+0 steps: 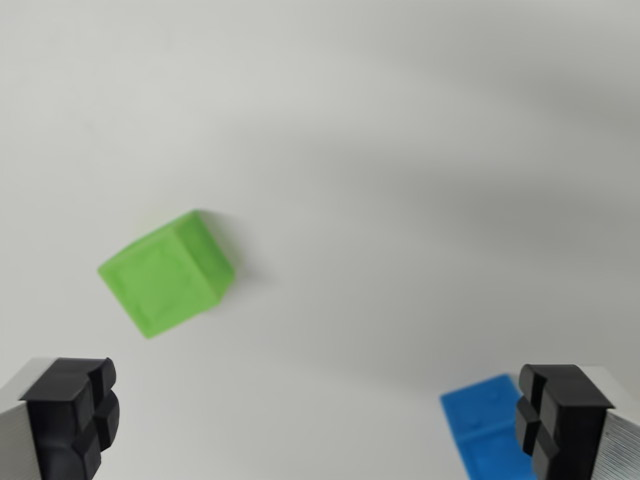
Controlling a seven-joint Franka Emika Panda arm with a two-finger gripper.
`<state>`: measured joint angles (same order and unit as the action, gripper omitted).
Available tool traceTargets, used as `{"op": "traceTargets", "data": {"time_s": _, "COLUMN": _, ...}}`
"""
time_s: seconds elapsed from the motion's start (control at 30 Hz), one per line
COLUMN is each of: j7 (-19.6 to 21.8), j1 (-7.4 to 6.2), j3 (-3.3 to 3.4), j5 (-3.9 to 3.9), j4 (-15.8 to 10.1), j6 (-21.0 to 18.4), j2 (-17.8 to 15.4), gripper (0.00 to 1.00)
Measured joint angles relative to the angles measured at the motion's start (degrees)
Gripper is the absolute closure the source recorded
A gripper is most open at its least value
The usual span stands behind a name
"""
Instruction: Stack cube
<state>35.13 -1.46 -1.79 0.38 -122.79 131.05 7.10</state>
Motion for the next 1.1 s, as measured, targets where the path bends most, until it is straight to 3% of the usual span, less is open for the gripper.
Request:
{"op": "traceTargets", "data": {"time_s": 0.77, "j7": -8.4, "j1": -2.46, "j3": -2.15, "j5": -0.82, "j4": -8.6, "j6": 10.2, "j2": 2.3, "gripper": 0.0}}
{"op": "traceTargets", "data": {"time_s": 1.1, "j7": -12.1, "j1": -3.88, "j3": -3.22, "j5": -1.82, "j4": -11.8, "j6": 15.5, "j2": 4.7, "gripper": 0.0}}
